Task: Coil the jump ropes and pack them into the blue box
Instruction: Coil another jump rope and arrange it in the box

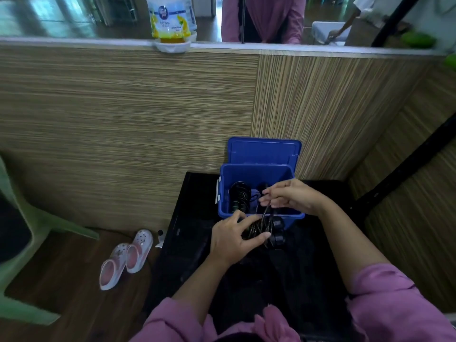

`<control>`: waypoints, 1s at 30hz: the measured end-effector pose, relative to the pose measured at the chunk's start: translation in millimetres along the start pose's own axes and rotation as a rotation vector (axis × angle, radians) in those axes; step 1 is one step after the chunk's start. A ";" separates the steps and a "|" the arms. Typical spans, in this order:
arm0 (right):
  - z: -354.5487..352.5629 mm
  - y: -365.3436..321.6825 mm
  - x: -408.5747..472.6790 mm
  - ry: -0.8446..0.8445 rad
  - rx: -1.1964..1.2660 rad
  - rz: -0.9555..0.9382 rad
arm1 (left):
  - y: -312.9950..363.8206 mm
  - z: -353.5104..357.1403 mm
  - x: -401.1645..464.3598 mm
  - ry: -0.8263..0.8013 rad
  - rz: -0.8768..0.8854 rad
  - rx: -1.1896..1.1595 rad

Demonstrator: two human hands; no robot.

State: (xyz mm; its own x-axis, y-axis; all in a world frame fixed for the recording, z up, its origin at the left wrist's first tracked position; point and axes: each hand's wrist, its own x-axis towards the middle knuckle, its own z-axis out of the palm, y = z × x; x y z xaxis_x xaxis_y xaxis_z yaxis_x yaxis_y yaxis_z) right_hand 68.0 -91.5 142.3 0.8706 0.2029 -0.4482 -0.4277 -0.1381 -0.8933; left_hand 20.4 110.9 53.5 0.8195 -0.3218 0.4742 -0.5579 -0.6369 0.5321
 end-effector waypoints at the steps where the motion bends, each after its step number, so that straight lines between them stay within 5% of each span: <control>1: -1.9 0.6 -1.0 -0.051 -0.004 0.006 | 0.2 -0.5 0.0 0.006 -0.011 -0.009; 10: -5.9 -0.1 -0.9 0.136 -0.337 -0.122 | -0.3 -0.8 0.4 -0.025 -0.079 -0.001; 17: 7.4 -2.5 -1.4 0.165 -0.333 -0.135 | 2.1 -3.1 0.1 -0.027 -0.210 -0.015; 28: 40.8 8.9 12.1 0.620 -0.466 -0.064 | 10.6 2.7 24.0 -0.063 -0.069 0.266; 30: 43.0 7.0 13.7 0.678 -0.309 -0.098 | 11.7 -0.1 34.0 -0.033 -0.134 0.332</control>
State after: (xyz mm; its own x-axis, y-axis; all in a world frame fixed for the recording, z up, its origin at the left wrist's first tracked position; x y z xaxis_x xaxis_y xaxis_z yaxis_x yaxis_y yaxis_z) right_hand 66.4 -48.0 128.5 0.9029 -0.3992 -0.1594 -0.3399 -0.4360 -0.8333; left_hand 41.8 92.6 75.9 0.8892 -0.2391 0.3900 -0.3768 -0.8662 0.3280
